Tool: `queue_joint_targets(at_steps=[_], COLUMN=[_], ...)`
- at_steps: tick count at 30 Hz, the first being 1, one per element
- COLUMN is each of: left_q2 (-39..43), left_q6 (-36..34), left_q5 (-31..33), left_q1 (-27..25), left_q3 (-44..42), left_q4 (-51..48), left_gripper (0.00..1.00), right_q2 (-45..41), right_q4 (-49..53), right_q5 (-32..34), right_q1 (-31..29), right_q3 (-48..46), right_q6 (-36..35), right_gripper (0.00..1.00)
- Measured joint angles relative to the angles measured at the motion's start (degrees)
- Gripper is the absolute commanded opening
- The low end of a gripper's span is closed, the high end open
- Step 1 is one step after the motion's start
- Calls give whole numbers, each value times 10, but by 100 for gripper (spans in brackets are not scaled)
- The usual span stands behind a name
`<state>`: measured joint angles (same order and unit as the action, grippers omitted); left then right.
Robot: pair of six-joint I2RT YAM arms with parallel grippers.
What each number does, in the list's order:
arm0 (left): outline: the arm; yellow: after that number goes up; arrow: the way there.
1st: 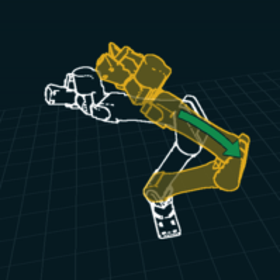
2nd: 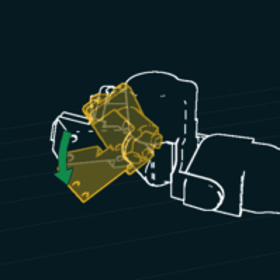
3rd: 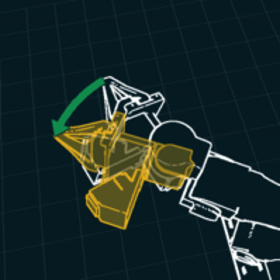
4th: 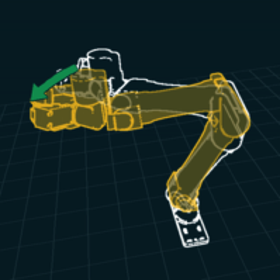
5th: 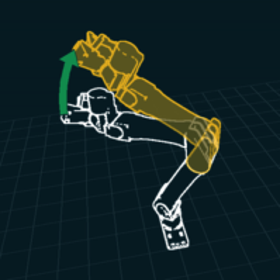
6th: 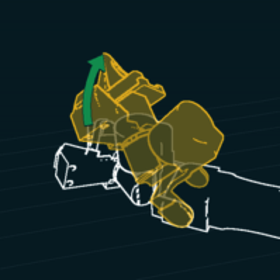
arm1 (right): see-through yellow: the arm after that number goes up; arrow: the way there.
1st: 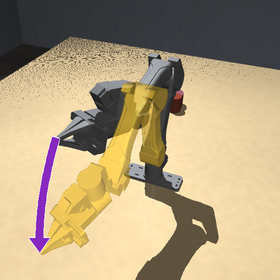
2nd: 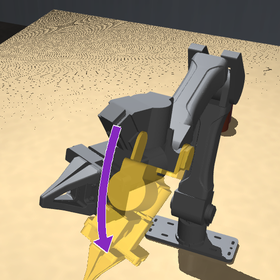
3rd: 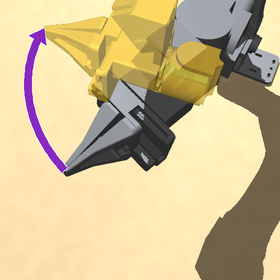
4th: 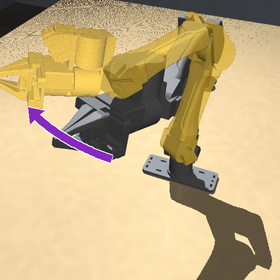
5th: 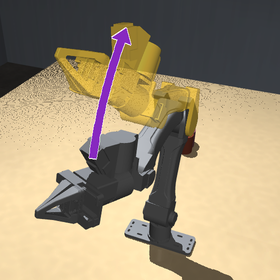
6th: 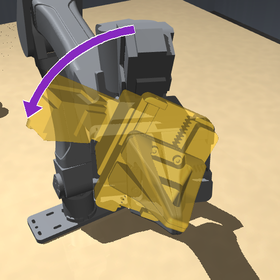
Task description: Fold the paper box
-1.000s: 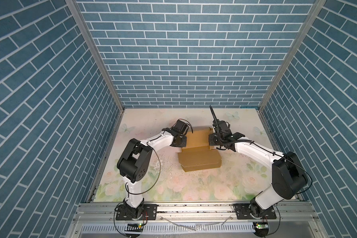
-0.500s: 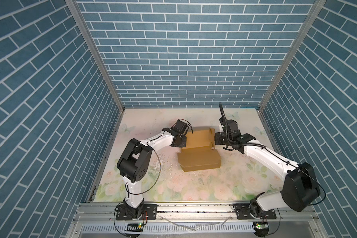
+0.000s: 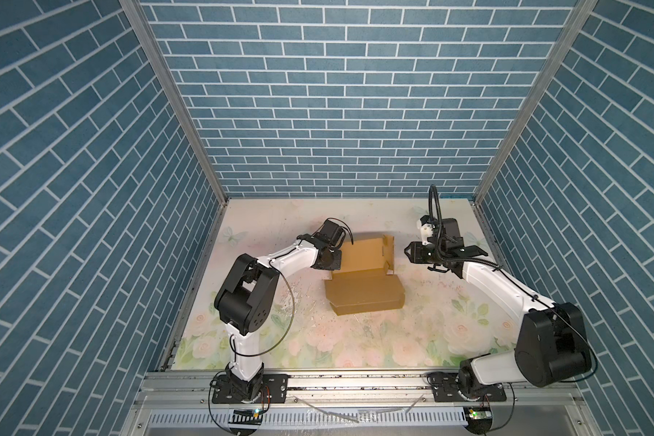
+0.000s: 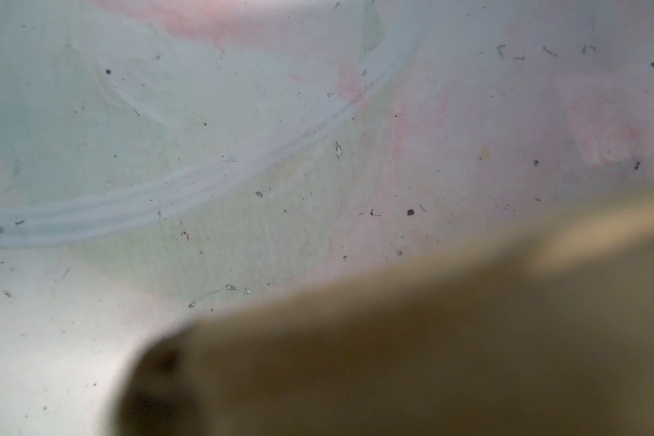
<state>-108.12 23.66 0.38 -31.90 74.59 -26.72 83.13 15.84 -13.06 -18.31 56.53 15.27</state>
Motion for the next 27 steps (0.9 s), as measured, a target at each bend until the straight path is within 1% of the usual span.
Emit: queue_joint_targets(at_steps=[5,10,15,27], left_q2=[0,0,0,0], left_q6=[-1,-1,-1,-2], left_q5=[0,2,5,9], left_q1=[0,0,0,0], left_q3=[2,5,8,10], left_q4=[-6,-16,-23,-32], left_gripper=[14,14,14,14], right_q2=[38,54,63,49], right_q4=[-31,-54,-61,-64], right_q5=[-68,-106,-119,-122], right_q1=[1,2,2,14], right_q3=[-5,-5,-5,-23], right_q6=[-31,-42,-51,-53], right_gripper=[52,52,52,51])
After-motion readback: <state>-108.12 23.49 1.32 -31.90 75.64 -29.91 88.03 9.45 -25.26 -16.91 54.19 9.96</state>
